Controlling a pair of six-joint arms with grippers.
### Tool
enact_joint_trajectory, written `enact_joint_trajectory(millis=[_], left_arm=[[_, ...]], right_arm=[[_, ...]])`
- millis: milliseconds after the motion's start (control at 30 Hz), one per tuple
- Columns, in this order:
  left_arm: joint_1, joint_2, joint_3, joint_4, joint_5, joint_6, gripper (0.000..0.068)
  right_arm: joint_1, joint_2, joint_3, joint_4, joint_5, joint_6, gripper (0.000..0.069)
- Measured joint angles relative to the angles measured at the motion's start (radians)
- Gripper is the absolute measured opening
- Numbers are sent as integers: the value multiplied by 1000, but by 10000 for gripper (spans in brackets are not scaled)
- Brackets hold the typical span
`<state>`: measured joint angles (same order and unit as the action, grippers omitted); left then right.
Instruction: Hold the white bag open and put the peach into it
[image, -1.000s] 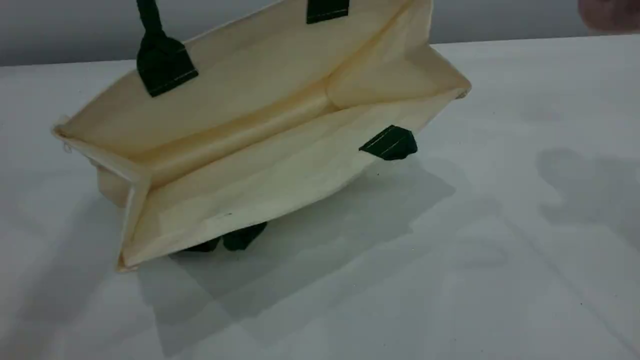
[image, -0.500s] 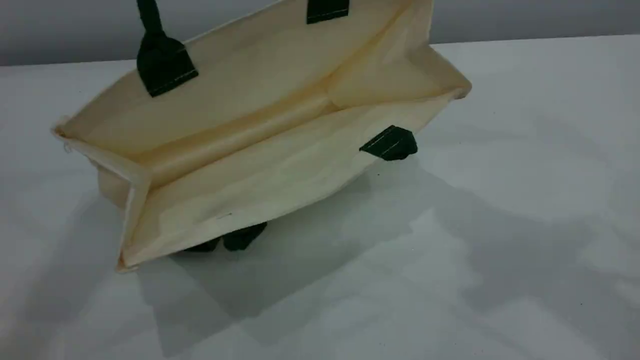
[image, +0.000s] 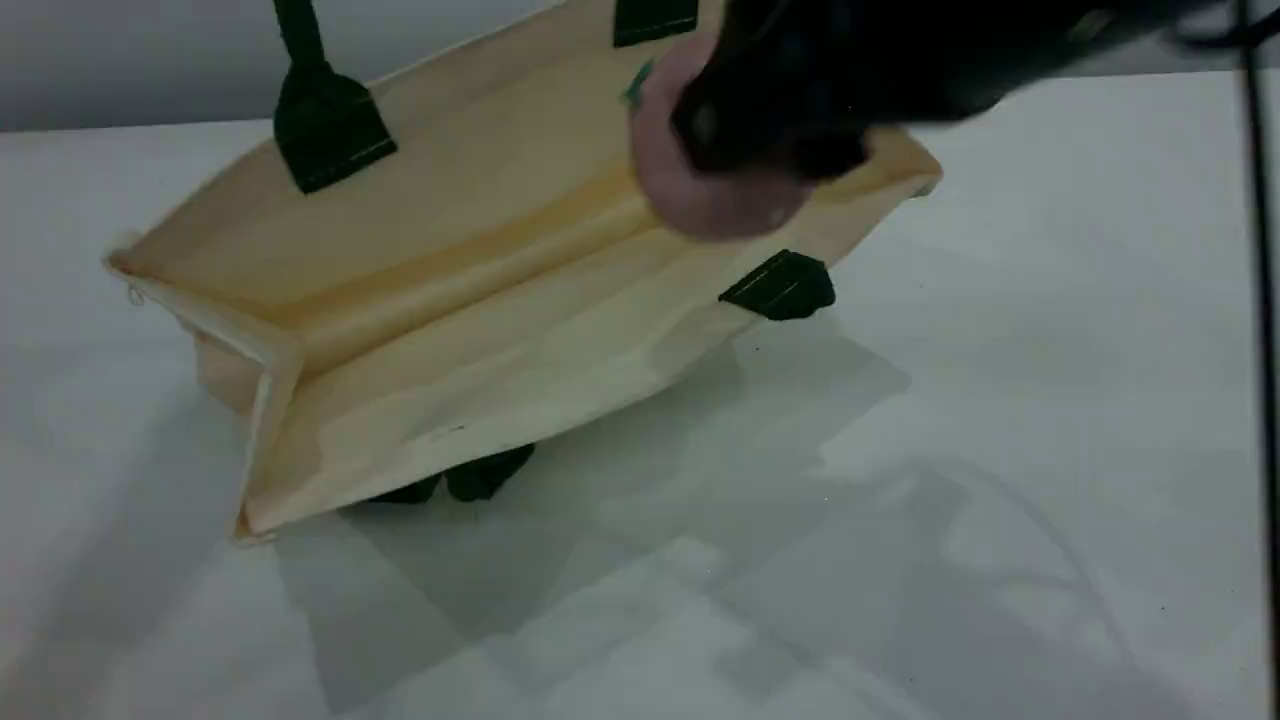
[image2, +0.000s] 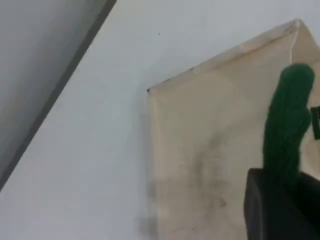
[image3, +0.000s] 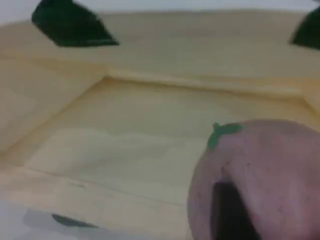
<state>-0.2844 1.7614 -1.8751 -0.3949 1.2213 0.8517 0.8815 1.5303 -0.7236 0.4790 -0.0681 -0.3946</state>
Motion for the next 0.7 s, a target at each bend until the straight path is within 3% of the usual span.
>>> enact_joint_trajectory(millis=[500, 700], left_arm=[[0, 0, 0, -9, 0, 0, 94], [0, 0, 0, -9, 0, 0, 94]], right_arm=[[18, 250, -14, -41, -357, 14, 309], [18, 338, -86, -99, -342, 25, 309]])
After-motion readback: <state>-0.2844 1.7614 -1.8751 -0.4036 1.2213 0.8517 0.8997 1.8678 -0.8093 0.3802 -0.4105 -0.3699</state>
